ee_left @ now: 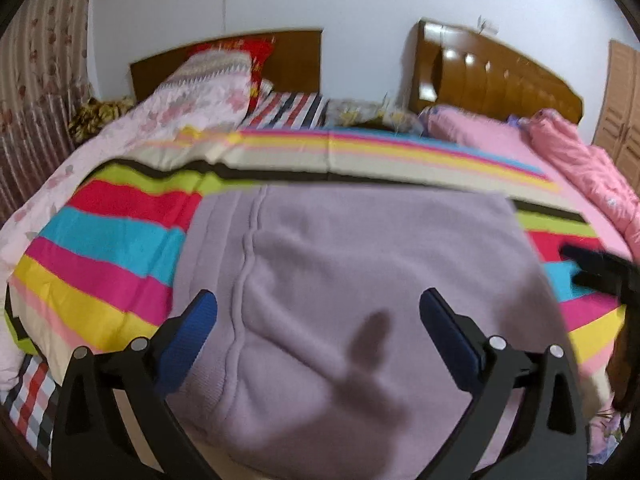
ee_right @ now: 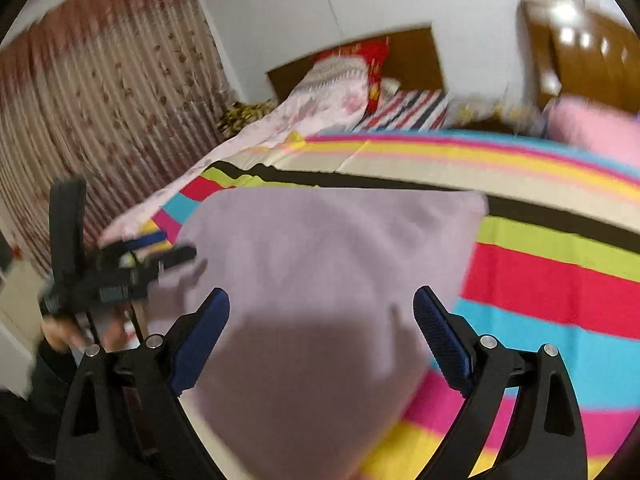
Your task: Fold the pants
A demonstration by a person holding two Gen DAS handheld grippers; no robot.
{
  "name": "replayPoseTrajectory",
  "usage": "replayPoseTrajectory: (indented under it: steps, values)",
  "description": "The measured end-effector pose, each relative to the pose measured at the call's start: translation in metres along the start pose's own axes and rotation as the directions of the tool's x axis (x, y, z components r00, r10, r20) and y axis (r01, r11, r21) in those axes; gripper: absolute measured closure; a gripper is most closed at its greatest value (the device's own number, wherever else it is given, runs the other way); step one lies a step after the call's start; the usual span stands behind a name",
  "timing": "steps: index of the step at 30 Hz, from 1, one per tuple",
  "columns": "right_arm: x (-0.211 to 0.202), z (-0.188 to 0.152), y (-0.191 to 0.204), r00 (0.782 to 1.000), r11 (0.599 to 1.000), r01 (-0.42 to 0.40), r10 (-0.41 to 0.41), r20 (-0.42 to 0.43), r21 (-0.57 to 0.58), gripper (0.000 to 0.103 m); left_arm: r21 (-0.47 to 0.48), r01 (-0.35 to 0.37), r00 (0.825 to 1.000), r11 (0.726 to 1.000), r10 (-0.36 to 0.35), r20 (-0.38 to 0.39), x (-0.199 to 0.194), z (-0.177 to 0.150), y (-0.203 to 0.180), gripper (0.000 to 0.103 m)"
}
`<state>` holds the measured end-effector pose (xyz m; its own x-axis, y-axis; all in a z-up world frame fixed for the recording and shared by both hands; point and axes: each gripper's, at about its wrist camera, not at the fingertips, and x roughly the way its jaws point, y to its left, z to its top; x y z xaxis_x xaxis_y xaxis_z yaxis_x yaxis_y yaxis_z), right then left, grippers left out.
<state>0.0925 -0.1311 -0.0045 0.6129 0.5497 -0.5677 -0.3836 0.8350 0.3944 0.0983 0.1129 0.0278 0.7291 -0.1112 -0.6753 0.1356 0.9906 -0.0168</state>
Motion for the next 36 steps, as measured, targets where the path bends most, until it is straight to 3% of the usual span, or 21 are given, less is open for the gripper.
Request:
replayPoseTrajectory:
  steps: [2,4,8,10,11,12,14,16,21,25,32,36]
  values:
    - [0.016,0.017,-0.017,1.000,0.999,-0.013,0.014,-0.015,0.042,0.012,-0.004,-0.027,0.998,1.000,0.027,-0.048,0.012,-0.011,0.005,0.002]
    - [0.036,0.037,-0.037,0.999,0.998,-0.029,0.032,-0.042,0.064,0.012,0.054,-0.044,0.999,0.998,0.045,-0.018,0.012,-0.022,0.003,0.002]
    - [0.065,0.060,-0.070,0.993,0.997,0.051,-0.044,-0.107,0.066,0.015,0.061,-0.040,0.999,0.997,0.042,-0.020,0.015,-0.025,0.006,0.001]
    - [0.061,0.073,-0.084,0.993,0.993,0.093,-0.087,-0.075,0.078,0.017,0.050,-0.031,0.999,0.998,0.032,-0.019,0.015,-0.026,0.007,0.001]
    - [0.056,0.080,-0.092,0.981,0.976,0.189,-0.184,-0.055,0.105,0.016,0.054,-0.032,0.999,0.998,0.033,-0.014,0.015,-0.027,0.008,0.001]
    - [0.053,0.085,-0.097,0.972,0.964,0.233,-0.228,-0.048,0.130,0.015,0.060,-0.033,0.999,0.998,0.033,-0.010,0.015,-0.027,0.007,0.001]
    - [0.035,0.090,-0.099,0.980,0.964,0.196,-0.198,-0.006,0.180,0.015,0.069,-0.028,1.000,0.997,0.028,0.001,0.015,-0.028,0.008,0.001]
    - [0.014,0.086,-0.086,0.979,0.969,0.192,-0.201,0.043,0.158,0.014,0.076,-0.026,1.000,0.997,0.025,0.010,0.014,-0.029,0.007,0.001]
    - [-0.046,0.040,-0.025,0.956,0.969,0.240,-0.245,0.163,0.055,0.007,0.076,-0.035,0.999,0.996,0.033,0.028,0.013,-0.030,0.006,0.001]
    - [-0.081,-0.007,0.011,0.919,0.951,0.310,-0.299,0.256,-0.004,0.005,0.073,-0.051,0.998,0.996,0.049,0.032,0.012,-0.032,0.003,0.001]
    - [-0.099,-0.070,0.026,0.863,0.896,0.444,-0.435,0.259,0.024,0.005,0.050,-0.071,0.996,0.996,0.069,0.050,0.009,-0.034,0.000,0.001]
    - [-0.100,-0.090,0.023,0.856,0.885,0.463,-0.460,0.237,0.046,0.005,0.035,-0.083,0.995,0.996,0.081,0.061,0.008,-0.034,0.000,0.001]
